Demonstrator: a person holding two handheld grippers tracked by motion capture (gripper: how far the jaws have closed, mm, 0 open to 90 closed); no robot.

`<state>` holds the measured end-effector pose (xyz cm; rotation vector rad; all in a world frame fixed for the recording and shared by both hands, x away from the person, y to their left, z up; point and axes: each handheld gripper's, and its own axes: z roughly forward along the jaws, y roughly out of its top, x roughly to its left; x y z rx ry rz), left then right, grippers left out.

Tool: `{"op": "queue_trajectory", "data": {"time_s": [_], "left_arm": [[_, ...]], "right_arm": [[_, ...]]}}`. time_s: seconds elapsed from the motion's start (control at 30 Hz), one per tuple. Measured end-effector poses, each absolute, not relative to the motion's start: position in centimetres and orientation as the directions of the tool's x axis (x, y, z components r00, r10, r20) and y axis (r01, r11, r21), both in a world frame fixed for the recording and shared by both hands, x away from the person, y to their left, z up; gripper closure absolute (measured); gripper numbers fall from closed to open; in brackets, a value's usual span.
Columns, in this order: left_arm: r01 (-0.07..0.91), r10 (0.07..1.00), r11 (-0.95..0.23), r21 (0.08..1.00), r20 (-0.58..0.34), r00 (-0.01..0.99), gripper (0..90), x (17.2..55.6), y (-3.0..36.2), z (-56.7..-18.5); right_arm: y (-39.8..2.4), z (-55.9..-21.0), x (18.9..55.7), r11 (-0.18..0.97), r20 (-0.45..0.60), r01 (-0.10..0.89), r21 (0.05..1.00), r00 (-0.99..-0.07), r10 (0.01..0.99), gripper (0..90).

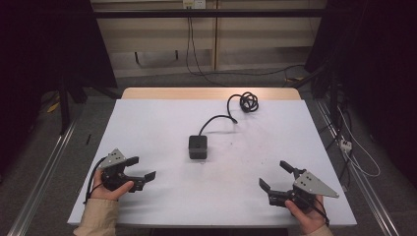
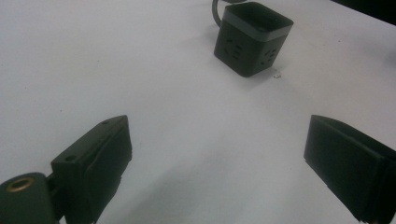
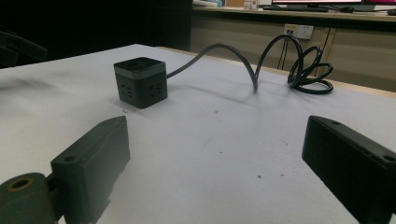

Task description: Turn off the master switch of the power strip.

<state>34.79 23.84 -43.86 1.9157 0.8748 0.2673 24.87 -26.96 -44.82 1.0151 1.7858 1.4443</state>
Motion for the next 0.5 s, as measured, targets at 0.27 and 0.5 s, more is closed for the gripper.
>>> {"op": "queue_trajectory", "data": {"time_s": [0.27,0.5], "left_arm": [[0.463,0.681,-0.258,0.848,-0.181,0.71,7.4,34.76,24.15,-43.97],[0.464,0.677,-0.265,0.845,-0.18,0.714,7.2,34.86,23.93,-44.11]], "right_arm": [[-26.96,-44.87,24.89,0.107,0.001,0.181,0.978,-0.512,0.859,6.7],[-26.9,-44.88,24.92,0.109,0.0,0.182,0.977,-0.514,0.858,6.7]]}}
